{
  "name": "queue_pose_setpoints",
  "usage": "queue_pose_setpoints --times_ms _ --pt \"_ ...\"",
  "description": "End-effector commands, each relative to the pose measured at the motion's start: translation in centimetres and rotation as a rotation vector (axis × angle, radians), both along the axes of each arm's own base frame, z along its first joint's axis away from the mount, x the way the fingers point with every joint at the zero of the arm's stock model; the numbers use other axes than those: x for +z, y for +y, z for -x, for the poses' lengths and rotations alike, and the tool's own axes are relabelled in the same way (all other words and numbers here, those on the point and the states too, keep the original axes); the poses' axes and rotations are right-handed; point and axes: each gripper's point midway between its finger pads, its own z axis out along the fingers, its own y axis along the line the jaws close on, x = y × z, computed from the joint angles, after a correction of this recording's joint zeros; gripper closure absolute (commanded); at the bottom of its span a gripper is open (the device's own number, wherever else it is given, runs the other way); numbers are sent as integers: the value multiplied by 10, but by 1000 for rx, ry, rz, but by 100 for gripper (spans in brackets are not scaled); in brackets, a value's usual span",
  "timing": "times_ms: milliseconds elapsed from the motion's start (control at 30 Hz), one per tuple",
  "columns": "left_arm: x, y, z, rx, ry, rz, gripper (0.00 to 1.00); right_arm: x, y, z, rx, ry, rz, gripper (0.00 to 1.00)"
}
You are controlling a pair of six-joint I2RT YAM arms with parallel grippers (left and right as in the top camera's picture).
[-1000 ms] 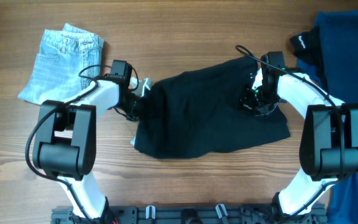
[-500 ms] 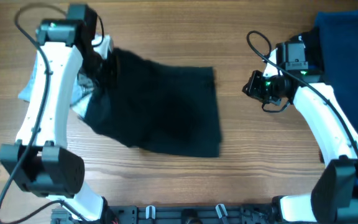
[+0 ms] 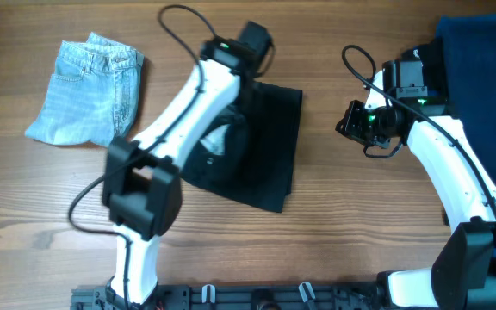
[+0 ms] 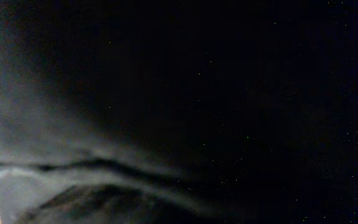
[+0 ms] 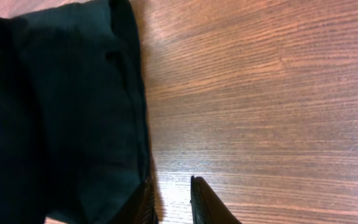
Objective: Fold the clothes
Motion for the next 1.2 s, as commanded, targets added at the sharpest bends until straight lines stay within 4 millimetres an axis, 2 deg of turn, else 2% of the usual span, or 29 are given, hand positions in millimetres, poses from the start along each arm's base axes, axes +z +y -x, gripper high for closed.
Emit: queue_pose_setpoints --times_ms 0,67,133,167,200,267,333,367,433,467,533,567,600,667,700,767,800,833,867,900,967,1033,1133,1167 --pt "-16 -45 13 18 16 55 48 8 2 -2 16 -20 -13 80" --pt "-7 -46 21 -51 22 40 24 8 2 0 19 -15 -12 80" --pt "6 -35 25 -78 37 18 20 8 2 1 48 -22 -5 80" --pt "19 -21 26 -79 48 6 4 8 3 1 70 -30 1 80" --pt "27 -10 25 -69 51 0 0 8 3 1 90 -37 4 79" --pt "41 19 17 -13 31 -34 0 11 10 1 142 -59 -20 77" --pt "47 57 0 72 7 -60 0 25 36 1 304 -141 -143 76" --pt "47 67 -4 91 16 -48 0 32 48 3 357 -171 -195 76" --pt "42 80 -9 81 42 -12 18 43 68 5 446 -228 -273 76" --pt "36 89 -11 80 65 12 43 50 85 5 499 -265 -320 76" --pt "24 102 -10 114 108 29 80 60 114 4 561 -313 -379 75" --pt "19 107 -8 124 127 32 92 62 127 2 572 -330 -387 75" --pt "11 109 -6 108 148 50 96 63 147 0 594 -346 -405 74" --pt "2 103 -3 71 177 115 96 56 175 -3 600 -340 -424 75" --pt "-4 89 1 20 198 202 90 44 192 -4 593 -316 -425 75" --pt "-12 79 6 -28 213 250 80 15 202 -9 517 -237 -397 76" --pt "-17 77 9 -40 221 248 79 -4 201 -12 434 -167 -373 76" --pt "-28 77 18 -54 247 240 76 -42 193 -14 307 -30 -349 80" --pt "-36 79 27 -67 276 232 76 -70 175 -12 194 93 -330 86" --pt "-39 81 29 -66 284 226 76 -82 159 -11 126 147 -296 87" --pt "-49 83 36 -62 303 219 76 -96 116 -11 22 202 -195 87" --pt "-60 85 42 -60 315 217 75 -96 72 -11 -32 220 -118 87" --pt "-74 87 52 -56 340 211 76 -90 35 -8 -29 221 -88 85" --pt "-77 87 53 -56 339 212 76 -88 32 -6 -8 223 -103 84"
